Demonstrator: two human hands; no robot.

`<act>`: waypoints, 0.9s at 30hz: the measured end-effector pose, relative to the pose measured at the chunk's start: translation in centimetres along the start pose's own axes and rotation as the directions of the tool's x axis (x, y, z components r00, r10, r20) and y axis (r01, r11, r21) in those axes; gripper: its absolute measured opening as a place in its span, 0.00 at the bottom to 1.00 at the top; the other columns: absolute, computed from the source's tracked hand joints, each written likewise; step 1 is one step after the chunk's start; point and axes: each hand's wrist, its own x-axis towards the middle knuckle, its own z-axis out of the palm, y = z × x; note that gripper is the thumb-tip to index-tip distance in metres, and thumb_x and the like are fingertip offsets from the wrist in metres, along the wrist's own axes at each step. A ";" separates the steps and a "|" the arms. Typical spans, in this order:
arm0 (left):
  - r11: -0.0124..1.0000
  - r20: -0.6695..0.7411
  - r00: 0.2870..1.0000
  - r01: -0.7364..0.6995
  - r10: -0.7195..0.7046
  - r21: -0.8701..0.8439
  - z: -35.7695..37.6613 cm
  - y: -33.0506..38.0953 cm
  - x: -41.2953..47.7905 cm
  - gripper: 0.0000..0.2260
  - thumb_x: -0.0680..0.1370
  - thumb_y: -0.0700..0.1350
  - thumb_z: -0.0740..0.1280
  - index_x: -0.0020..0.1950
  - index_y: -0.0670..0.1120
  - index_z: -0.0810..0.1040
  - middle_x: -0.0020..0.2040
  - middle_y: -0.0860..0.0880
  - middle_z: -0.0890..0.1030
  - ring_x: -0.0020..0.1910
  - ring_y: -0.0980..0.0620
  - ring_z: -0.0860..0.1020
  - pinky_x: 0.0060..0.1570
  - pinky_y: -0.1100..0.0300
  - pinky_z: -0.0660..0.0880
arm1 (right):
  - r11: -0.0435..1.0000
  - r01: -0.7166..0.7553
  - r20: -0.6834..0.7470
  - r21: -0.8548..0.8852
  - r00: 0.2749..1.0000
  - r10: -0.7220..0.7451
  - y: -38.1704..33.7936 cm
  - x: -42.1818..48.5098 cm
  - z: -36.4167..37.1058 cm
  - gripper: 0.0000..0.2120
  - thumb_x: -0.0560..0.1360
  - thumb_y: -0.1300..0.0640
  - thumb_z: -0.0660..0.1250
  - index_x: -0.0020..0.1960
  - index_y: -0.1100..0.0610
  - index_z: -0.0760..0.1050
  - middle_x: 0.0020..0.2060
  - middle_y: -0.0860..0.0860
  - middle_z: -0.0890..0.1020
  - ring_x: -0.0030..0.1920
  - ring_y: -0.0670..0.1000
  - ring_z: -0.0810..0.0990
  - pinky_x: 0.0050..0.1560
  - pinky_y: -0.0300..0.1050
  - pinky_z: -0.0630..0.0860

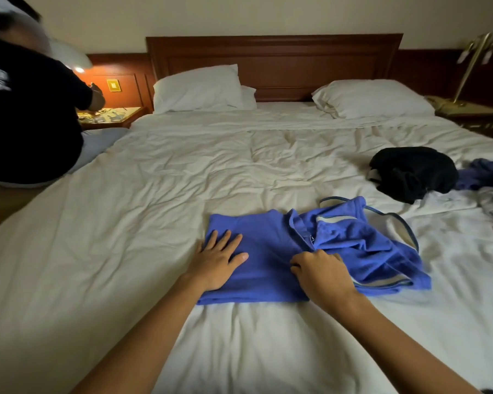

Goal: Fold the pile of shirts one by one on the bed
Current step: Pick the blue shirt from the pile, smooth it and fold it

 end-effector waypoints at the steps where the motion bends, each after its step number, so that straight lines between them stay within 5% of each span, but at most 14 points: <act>1: 1.000 0.004 1.000 0.000 0.000 0.004 0.0 0.0 -0.1 0.28 0.82 0.65 0.47 0.81 0.61 0.44 0.82 0.56 0.43 0.80 0.49 0.38 0.76 0.45 0.39 | 1.000 -0.002 -0.028 -0.006 1.000 0.002 0.1 -0.1 -0.3 0.12 0.80 0.47 0.59 0.54 0.47 0.81 0.53 0.50 0.82 0.55 0.57 0.79 0.50 0.50 0.64; 5: 1.000 0.010 1.000 0.009 -0.009 0.009 -0.7 0.4 0.7 0.28 0.83 0.65 0.47 0.81 0.60 0.47 0.82 0.55 0.45 0.81 0.47 0.40 0.76 0.45 0.38 | 0.996 0.078 -0.102 0.038 0.992 -0.073 -0.4 2.7 -0.4 0.25 0.80 0.37 0.55 0.75 0.44 0.67 0.74 0.52 0.66 0.74 0.58 0.61 0.68 0.56 0.59; 8: 0.999 -0.004 1.000 0.015 -0.015 0.034 -0.7 1.3 1.6 0.27 0.83 0.63 0.46 0.82 0.58 0.47 0.82 0.54 0.46 0.81 0.46 0.41 0.77 0.43 0.39 | 0.990 0.139 0.157 0.031 0.977 -0.142 -0.6 5.5 1.2 0.31 0.80 0.33 0.45 0.80 0.43 0.53 0.81 0.49 0.50 0.80 0.55 0.43 0.76 0.59 0.45; 10: 0.998 0.000 1.000 0.021 -0.021 0.051 -0.2 1.5 1.8 0.27 0.83 0.63 0.45 0.82 0.59 0.45 0.82 0.54 0.44 0.81 0.47 0.41 0.77 0.42 0.39 | 0.995 0.097 0.277 0.007 0.956 -0.096 0.1 6.3 2.4 0.35 0.78 0.29 0.42 0.81 0.44 0.49 0.81 0.49 0.49 0.80 0.55 0.41 0.75 0.63 0.38; 13: 0.996 -0.033 0.999 0.034 -0.031 0.084 0.9 1.4 1.9 0.27 0.83 0.63 0.44 0.81 0.59 0.42 0.82 0.55 0.42 0.81 0.48 0.40 0.77 0.43 0.40 | 0.994 0.101 0.320 0.031 0.941 -0.105 1.4 6.7 2.5 0.37 0.78 0.29 0.44 0.80 0.48 0.53 0.80 0.49 0.54 0.80 0.54 0.45 0.75 0.64 0.37; 16: 0.996 -0.048 0.998 0.041 -0.037 0.083 1.3 1.3 2.0 0.27 0.83 0.63 0.45 0.81 0.60 0.41 0.82 0.56 0.41 0.81 0.49 0.40 0.78 0.43 0.40 | 0.954 0.152 0.170 0.260 0.965 -0.200 3.8 6.3 0.6 0.25 0.80 0.35 0.53 0.70 0.46 0.72 0.73 0.48 0.70 0.76 0.53 0.61 0.74 0.61 0.53; 18: 0.995 -0.022 0.998 0.063 -0.061 0.083 1.1 1.3 2.2 0.28 0.82 0.65 0.44 0.81 0.61 0.41 0.82 0.56 0.41 0.81 0.48 0.40 0.77 0.42 0.40 | 0.961 0.091 -0.104 0.260 0.992 -0.065 7.2 5.6 -0.5 0.20 0.79 0.38 0.59 0.68 0.43 0.73 0.71 0.52 0.72 0.72 0.54 0.67 0.69 0.56 0.64; 20: 0.991 0.015 0.994 0.107 -0.109 0.074 0.8 2.0 2.7 0.30 0.80 0.68 0.43 0.81 0.61 0.41 0.82 0.55 0.41 0.81 0.46 0.41 0.77 0.40 0.39 | 0.962 -0.181 -0.239 0.203 0.944 0.228 11.7 5.0 -1.2 0.26 0.78 0.38 0.61 0.74 0.43 0.67 0.74 0.57 0.66 0.73 0.59 0.64 0.68 0.56 0.63; 23: 0.991 0.034 0.991 0.127 -0.128 0.031 0.9 4.5 3.3 0.34 0.77 0.72 0.42 0.80 0.61 0.40 0.82 0.50 0.41 0.80 0.39 0.41 0.75 0.38 0.37 | 0.687 -0.585 0.077 0.431 0.782 0.618 17.6 4.2 -1.6 0.35 0.75 0.31 0.61 0.77 0.41 0.57 0.74 0.62 0.64 0.72 0.65 0.65 0.71 0.61 0.62; 25: 0.994 0.002 0.994 0.105 -0.105 0.014 1.6 6.1 3.4 0.34 0.77 0.72 0.41 0.80 0.62 0.39 0.82 0.50 0.41 0.80 0.39 0.41 0.76 0.38 0.37 | 0.626 -0.582 0.227 0.518 0.800 0.555 18.5 3.8 -0.8 0.37 0.74 0.31 0.63 0.77 0.44 0.57 0.70 0.63 0.71 0.69 0.65 0.70 0.69 0.59 0.66; 27: 0.994 -0.029 0.994 0.104 -0.103 0.020 2.1 6.7 3.5 0.33 0.78 0.71 0.42 0.80 0.62 0.38 0.82 0.52 0.41 0.80 0.41 0.41 0.76 0.39 0.37 | 0.665 -0.523 0.215 0.533 0.844 0.491 17.4 3.4 0.2 0.38 0.72 0.33 0.68 0.76 0.47 0.61 0.67 0.60 0.75 0.67 0.63 0.73 0.65 0.54 0.69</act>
